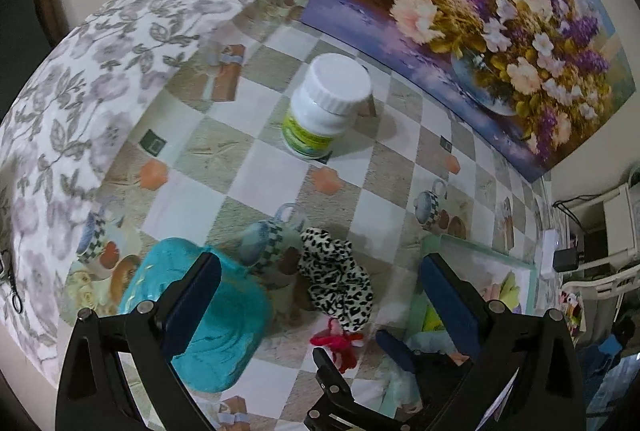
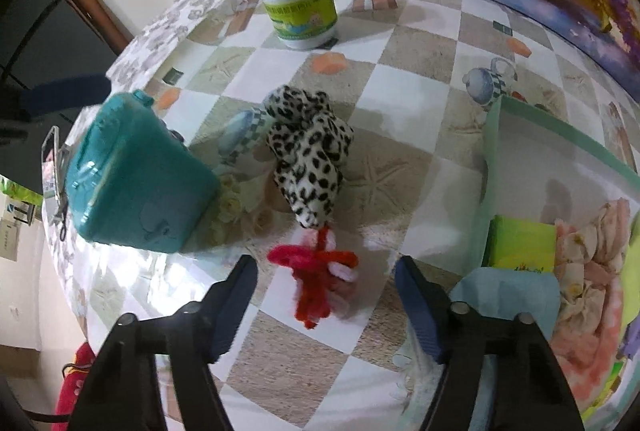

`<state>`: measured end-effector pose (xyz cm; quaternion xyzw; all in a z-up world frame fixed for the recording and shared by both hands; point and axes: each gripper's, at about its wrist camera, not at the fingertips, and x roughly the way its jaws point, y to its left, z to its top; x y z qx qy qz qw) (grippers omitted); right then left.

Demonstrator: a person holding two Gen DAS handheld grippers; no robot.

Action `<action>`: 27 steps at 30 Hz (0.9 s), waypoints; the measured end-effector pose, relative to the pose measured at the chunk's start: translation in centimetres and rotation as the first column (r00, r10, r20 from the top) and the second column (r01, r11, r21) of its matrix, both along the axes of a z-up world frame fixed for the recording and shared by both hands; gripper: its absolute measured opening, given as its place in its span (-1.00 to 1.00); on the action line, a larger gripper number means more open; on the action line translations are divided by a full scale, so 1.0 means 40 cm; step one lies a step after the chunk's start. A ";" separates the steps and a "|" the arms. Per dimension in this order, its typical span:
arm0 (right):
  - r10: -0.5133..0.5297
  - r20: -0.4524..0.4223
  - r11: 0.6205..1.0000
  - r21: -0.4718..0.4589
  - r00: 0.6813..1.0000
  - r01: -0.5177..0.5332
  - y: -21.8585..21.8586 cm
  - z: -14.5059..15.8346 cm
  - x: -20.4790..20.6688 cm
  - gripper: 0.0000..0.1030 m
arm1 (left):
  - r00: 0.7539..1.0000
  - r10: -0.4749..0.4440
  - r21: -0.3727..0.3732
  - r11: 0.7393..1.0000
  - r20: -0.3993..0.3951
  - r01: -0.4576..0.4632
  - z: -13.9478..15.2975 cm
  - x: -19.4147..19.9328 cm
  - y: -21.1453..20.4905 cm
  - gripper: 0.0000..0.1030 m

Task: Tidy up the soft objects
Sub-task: 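Close the right tool on the red pipe-cleaner toy and lift it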

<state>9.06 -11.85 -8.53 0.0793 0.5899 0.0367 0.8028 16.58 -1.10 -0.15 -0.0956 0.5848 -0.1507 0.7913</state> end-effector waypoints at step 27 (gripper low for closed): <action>-0.131 -0.022 0.981 0.142 0.991 0.133 -0.109 -0.007 -0.044 -0.36 | 0.992 -0.130 0.081 0.988 -0.001 0.129 -0.060 -0.010 -0.133 0.75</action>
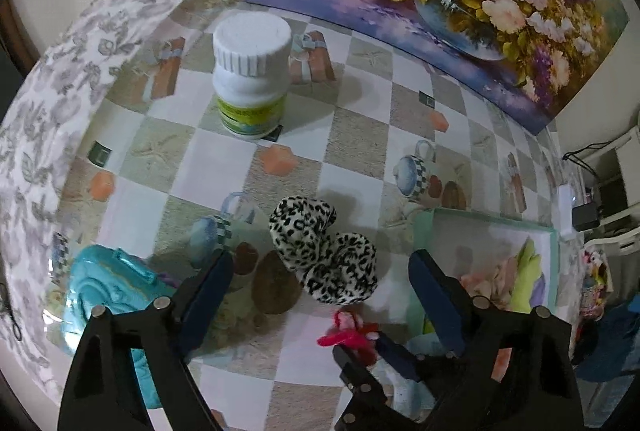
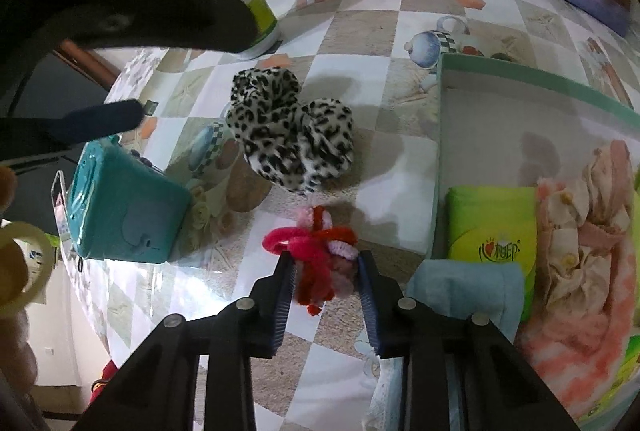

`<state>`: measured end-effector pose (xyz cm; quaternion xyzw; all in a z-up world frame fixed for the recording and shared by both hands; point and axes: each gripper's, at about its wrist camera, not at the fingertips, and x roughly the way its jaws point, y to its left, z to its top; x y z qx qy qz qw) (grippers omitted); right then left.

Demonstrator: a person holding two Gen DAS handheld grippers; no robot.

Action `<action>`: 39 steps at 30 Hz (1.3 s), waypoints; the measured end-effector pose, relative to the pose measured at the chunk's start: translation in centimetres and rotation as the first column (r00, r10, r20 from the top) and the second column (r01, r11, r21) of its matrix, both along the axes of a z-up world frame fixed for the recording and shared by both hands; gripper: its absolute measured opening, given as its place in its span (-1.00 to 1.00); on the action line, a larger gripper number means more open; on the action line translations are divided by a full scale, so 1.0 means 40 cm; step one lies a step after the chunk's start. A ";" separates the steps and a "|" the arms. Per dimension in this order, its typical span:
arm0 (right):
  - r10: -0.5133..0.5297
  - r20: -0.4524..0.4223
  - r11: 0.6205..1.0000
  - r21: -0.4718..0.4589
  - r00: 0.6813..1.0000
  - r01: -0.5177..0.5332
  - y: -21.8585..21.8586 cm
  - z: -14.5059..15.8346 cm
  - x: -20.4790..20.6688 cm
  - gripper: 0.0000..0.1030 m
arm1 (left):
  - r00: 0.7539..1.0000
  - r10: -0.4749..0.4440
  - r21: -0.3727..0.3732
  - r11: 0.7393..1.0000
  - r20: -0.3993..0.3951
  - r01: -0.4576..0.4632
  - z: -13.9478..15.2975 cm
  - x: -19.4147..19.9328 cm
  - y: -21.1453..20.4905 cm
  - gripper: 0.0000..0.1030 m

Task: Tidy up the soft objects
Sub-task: 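Close the right tool on the red pipe-cleaner toy and lift it, then close the left tool on the leopard-print scrunchie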

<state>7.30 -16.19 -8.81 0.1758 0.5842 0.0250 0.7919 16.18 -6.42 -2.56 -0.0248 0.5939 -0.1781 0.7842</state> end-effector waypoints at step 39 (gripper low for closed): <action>-0.010 -0.002 0.999 0.047 1.000 0.010 -0.012 0.000 0.001 -0.36 | 1.000 -0.013 0.150 0.989 -0.017 0.016 -0.153 0.004 -0.077 -0.31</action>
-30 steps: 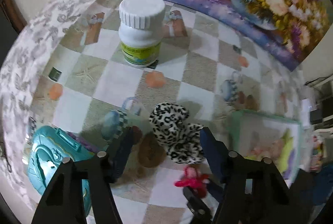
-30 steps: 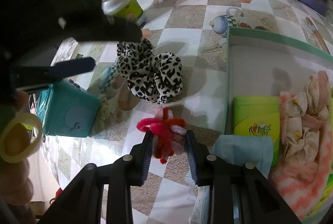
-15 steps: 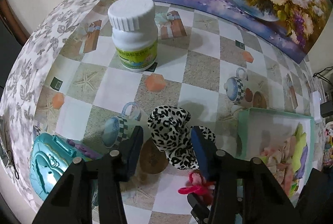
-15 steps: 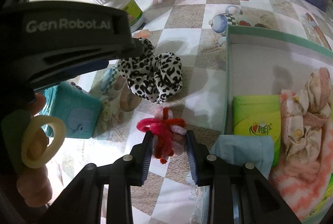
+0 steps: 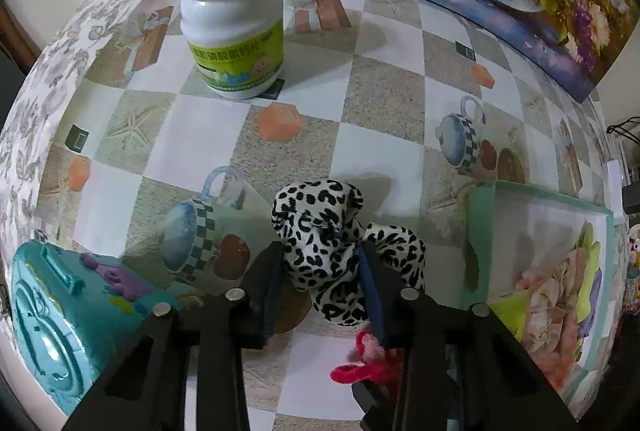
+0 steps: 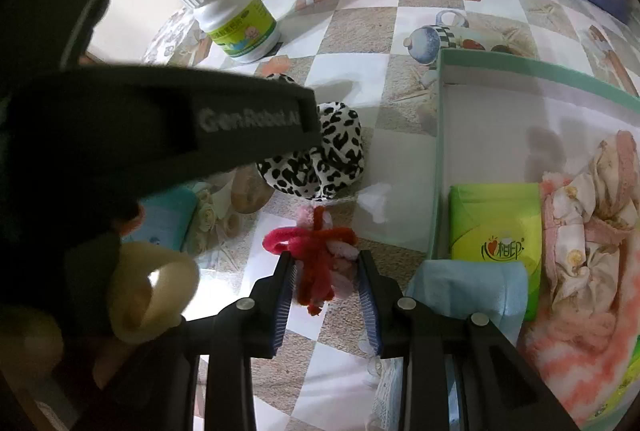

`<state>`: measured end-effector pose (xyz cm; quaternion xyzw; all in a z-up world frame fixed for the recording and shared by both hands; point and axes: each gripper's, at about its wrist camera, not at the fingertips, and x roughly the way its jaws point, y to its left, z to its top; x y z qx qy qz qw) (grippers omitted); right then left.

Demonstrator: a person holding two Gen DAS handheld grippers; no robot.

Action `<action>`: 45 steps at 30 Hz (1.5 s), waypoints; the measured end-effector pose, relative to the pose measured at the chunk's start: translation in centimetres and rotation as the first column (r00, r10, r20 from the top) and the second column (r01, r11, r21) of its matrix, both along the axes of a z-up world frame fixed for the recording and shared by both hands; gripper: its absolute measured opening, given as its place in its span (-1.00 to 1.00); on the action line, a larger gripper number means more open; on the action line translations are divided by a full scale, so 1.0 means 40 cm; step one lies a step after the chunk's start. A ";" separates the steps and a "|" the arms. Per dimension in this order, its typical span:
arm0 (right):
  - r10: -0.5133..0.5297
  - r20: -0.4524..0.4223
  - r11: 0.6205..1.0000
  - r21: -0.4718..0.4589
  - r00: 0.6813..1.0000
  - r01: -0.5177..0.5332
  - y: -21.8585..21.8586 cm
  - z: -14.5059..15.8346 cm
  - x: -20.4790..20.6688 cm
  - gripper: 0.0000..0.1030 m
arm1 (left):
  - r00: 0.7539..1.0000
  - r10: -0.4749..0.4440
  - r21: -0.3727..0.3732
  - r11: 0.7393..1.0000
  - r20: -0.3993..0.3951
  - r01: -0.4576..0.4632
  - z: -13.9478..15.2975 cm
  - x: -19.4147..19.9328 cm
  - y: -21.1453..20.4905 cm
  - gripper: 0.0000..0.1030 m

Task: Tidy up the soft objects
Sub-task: 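Close the left tool on the leopard-print scrunchie, then lift the scrunchie and red toy and carry them over the tray with both tools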

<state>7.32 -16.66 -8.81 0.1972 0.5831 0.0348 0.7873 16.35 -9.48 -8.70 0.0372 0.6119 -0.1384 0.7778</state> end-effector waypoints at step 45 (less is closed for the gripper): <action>-0.097 0.055 0.995 0.040 0.994 0.095 -0.083 0.087 -0.019 -0.37 | 0.996 0.071 -0.013 0.997 0.058 -0.070 0.121 0.003 0.068 -0.63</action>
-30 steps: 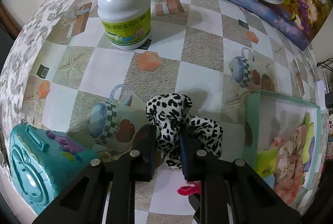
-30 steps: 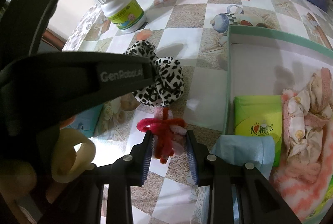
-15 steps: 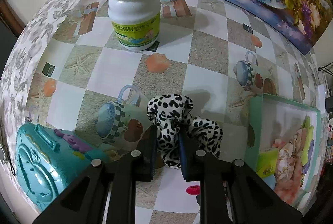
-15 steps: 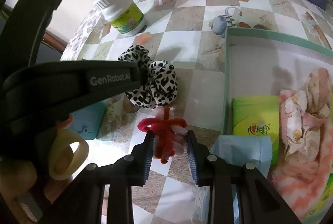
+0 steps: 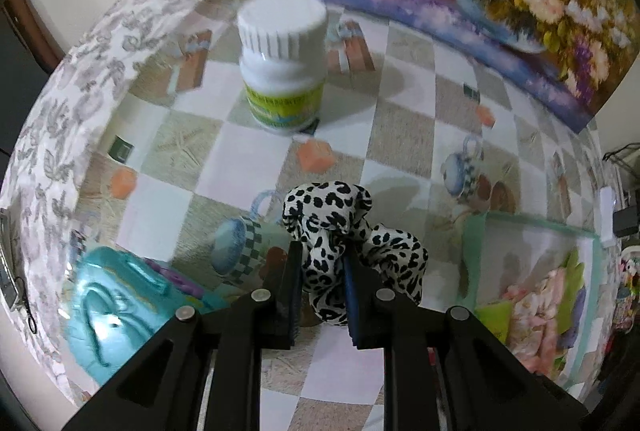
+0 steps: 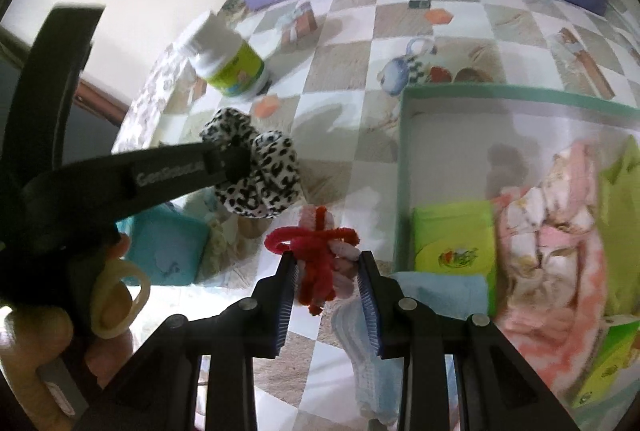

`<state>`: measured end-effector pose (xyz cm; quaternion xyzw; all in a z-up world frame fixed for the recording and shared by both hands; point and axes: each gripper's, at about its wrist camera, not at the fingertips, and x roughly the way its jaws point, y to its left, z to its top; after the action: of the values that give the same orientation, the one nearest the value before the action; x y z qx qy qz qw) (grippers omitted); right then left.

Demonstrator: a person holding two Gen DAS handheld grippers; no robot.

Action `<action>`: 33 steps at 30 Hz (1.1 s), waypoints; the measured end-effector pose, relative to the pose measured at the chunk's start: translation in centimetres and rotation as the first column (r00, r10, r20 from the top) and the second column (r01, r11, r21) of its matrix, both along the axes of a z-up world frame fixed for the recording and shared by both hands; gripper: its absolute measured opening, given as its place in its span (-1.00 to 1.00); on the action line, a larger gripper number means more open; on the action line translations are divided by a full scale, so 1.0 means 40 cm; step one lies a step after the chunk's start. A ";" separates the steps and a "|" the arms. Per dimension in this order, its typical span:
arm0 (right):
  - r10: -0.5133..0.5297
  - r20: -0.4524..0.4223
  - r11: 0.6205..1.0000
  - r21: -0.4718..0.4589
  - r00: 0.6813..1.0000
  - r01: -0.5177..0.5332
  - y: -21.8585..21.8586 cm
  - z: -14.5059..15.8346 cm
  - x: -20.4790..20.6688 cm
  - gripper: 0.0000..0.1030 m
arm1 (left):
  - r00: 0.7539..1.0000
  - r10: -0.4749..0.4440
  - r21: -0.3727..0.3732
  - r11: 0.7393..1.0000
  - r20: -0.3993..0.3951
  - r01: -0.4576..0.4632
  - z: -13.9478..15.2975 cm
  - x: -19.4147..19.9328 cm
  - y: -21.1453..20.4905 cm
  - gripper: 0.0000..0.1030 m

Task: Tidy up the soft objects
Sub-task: 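Lift the scrunchie and red toy and carry them over the tray with both tools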

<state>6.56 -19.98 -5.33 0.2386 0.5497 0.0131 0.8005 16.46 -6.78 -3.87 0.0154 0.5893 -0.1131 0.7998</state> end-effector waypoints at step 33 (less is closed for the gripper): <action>-0.582 0.120 0.775 -0.218 0.804 0.594 -0.474 0.212 -0.309 -0.37 | 0.939 -0.259 -0.038 0.961 0.225 0.274 0.260 -0.229 -0.231 -0.63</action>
<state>-5.79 -38.93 3.13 0.2971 0.4264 -0.3000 0.7999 7.30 -16.02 6.52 0.0798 0.4862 -0.2384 0.8369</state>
